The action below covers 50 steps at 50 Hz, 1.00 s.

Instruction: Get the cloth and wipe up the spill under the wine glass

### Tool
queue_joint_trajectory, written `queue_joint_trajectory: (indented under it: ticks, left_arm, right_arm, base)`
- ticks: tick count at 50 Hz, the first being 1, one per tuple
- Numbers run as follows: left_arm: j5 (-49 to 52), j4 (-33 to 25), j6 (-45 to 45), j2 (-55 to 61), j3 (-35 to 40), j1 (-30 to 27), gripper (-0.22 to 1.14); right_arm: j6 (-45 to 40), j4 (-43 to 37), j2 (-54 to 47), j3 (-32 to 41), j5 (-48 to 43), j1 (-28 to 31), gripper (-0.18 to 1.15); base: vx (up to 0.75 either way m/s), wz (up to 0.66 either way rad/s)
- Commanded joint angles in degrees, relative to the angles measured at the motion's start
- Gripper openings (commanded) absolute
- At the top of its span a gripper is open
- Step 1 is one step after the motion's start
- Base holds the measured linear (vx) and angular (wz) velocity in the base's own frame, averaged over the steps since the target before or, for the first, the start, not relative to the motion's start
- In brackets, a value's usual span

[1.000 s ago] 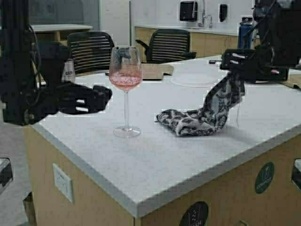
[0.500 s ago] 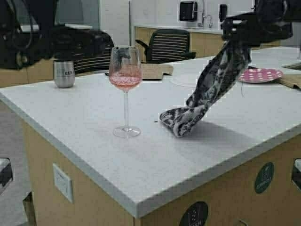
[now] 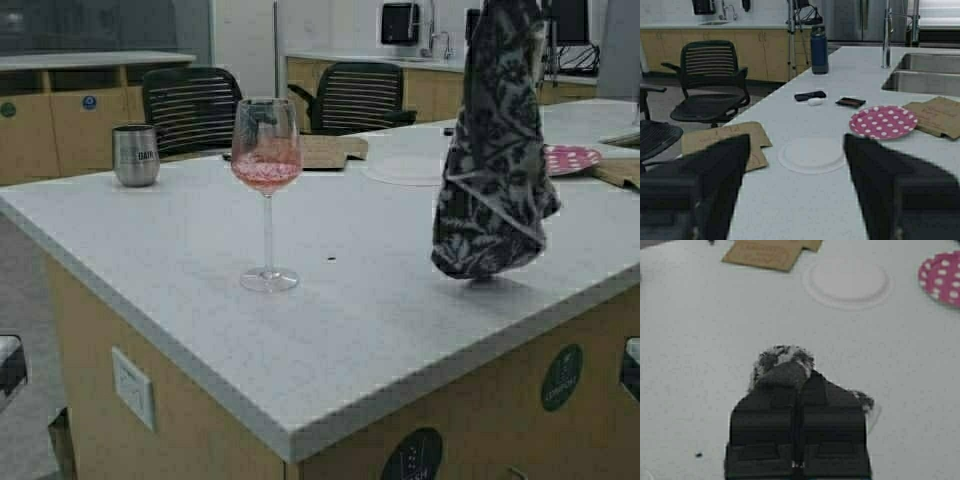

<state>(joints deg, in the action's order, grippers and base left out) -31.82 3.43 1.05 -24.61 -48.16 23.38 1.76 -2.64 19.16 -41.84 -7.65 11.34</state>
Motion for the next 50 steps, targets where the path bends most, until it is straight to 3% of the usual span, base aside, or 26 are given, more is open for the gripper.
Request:
queue_joint_trajectory:
  ticks: [1, 15, 50]
  left_arm:
    - [6.4, -0.1, -0.1, -1.8, 5.8, 0.0, 0.93]
    - [10.8, -0.1, -0.1, -2.4, 11.7, 0.0, 0.93]
    - [10.1, -0.1, 0.4, -1.7, 10.8, 0.0, 0.93]
  right_arm:
    - [-0.1, 0.0, 2.9, 4.8, 2.4, 0.2, 0.06]
    - [0.1, 0.1, 5.0, 11.0, 8.1, 0.2, 0.06]
    - [0.2, 0.4, 5.7, 9.0, 7.5, 0.2, 0.06]
  base:
    - [0.0, 0.0]
    - [0.0, 0.0]
    - [0.0, 0.0]
